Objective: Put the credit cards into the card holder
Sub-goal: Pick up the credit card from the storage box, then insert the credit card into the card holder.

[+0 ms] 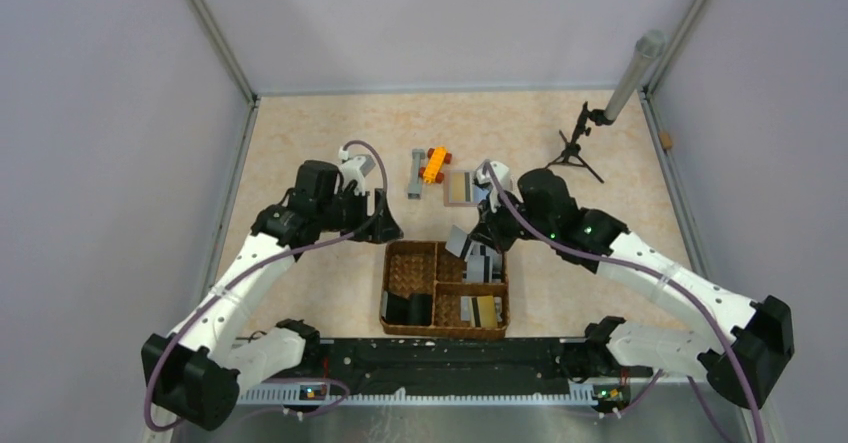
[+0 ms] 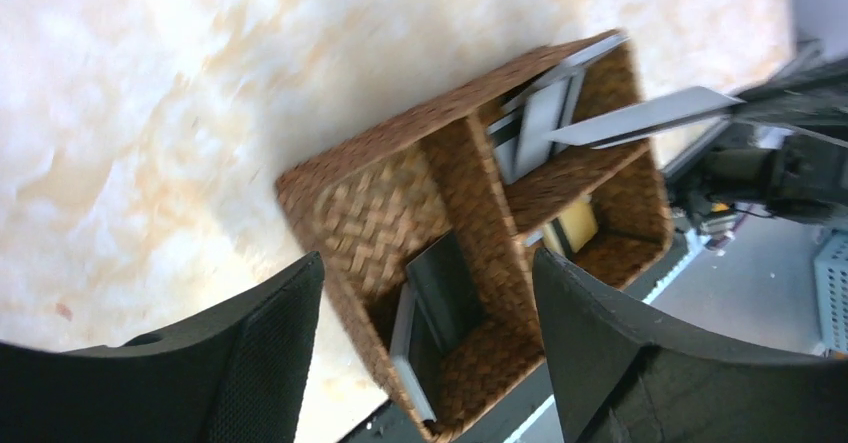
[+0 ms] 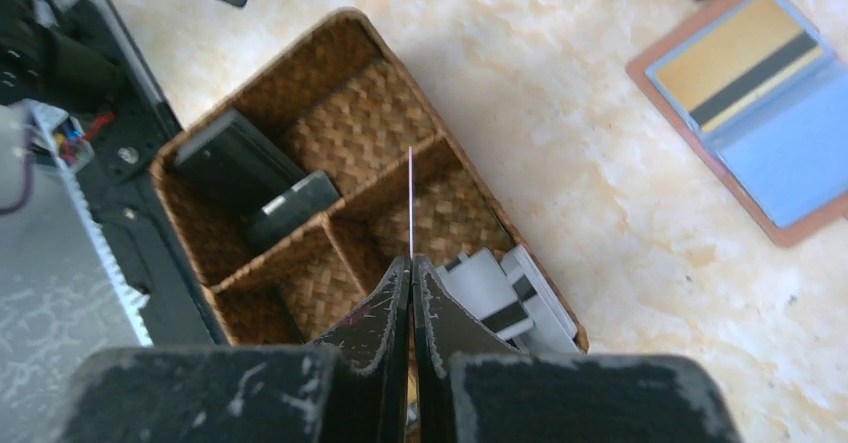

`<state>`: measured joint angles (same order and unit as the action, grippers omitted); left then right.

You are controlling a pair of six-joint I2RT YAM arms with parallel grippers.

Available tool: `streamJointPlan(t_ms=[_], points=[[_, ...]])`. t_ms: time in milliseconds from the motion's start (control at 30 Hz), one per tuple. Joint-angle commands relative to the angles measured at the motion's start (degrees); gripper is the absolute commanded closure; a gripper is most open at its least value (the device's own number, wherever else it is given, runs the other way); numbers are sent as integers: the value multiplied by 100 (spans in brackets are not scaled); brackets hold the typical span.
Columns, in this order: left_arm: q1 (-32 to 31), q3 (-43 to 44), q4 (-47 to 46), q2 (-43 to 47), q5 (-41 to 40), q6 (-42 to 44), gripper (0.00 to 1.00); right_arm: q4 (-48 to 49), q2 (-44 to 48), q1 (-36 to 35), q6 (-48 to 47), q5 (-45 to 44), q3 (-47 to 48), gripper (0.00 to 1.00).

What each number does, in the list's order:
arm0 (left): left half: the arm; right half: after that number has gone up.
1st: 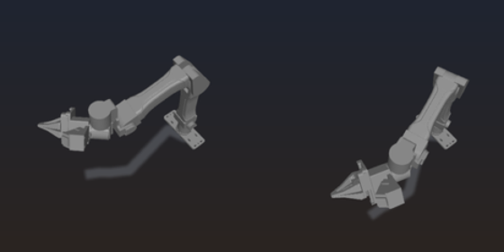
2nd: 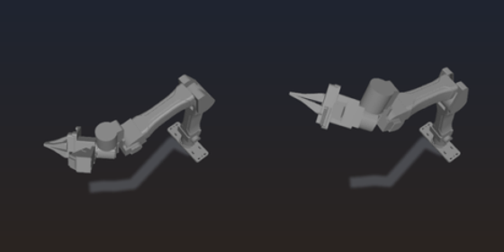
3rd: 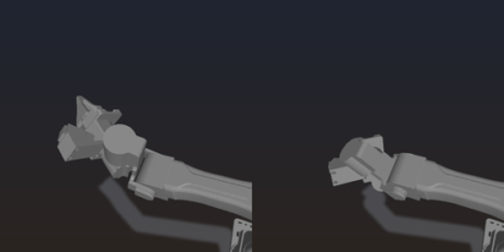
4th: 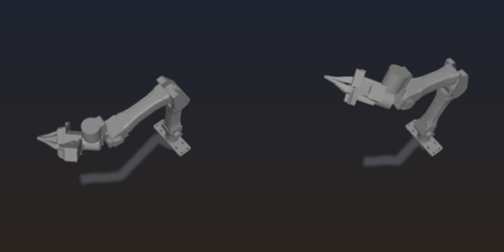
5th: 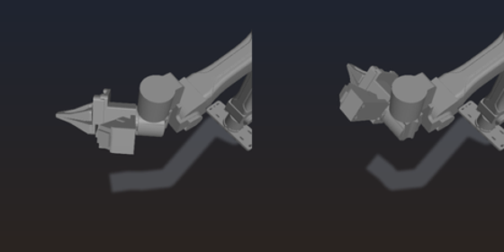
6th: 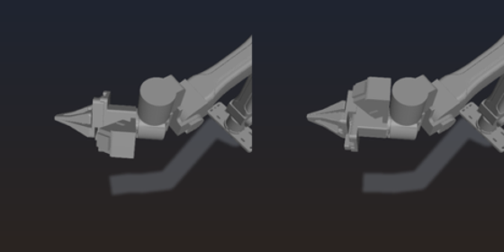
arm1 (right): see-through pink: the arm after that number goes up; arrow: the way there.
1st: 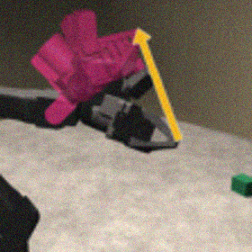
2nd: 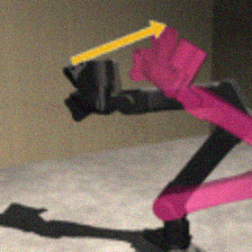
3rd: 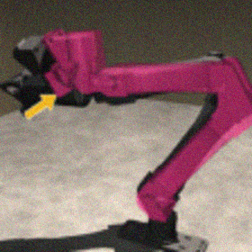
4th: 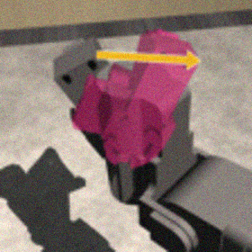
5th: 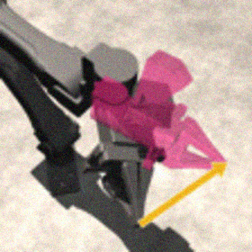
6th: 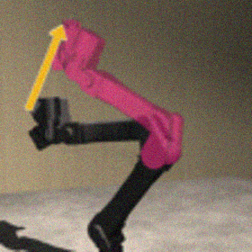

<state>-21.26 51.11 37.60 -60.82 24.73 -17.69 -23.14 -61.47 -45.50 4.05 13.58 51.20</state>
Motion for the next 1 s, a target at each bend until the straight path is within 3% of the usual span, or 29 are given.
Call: streamJointPlan(t_ms=[0,133,267,433,467,567,667,833,900,967], points=[[-119,302,-1085,287,1046,239,21,532,164,472,131,1288,387,100],[-584,283,-1575,201,1615,346,16,678,101,802,286,2397,428,100],[-1174,350,-1624,-11,1625,585,14,703,23,869,364,3179,462,100],[-1464,370,-1628,-159,1705,688,14,783,-39,925,482,3700,439,100],[-1478,364,-1633,-178,1777,682,17,817,-40,935,514,3726,424,100],[-1505,349,-1714,-239,2052,582,44,908,-55,958,563,3685,397,100],[-1562,232,-1994,-285,2379,297,57,1022,-103,971,607,3641,354,100],[-1655,46,-2573,-287,2455,-301,100,1042,-263,1010,660,3305,355,100],[-1654,-23,-2727,-244,2045,-526,100,1147,-305,1068,795,2963,334,100],[-1654,-62,-2961,-269,1365,-823,100,1361,-370,1173,934,2713,256,75]])
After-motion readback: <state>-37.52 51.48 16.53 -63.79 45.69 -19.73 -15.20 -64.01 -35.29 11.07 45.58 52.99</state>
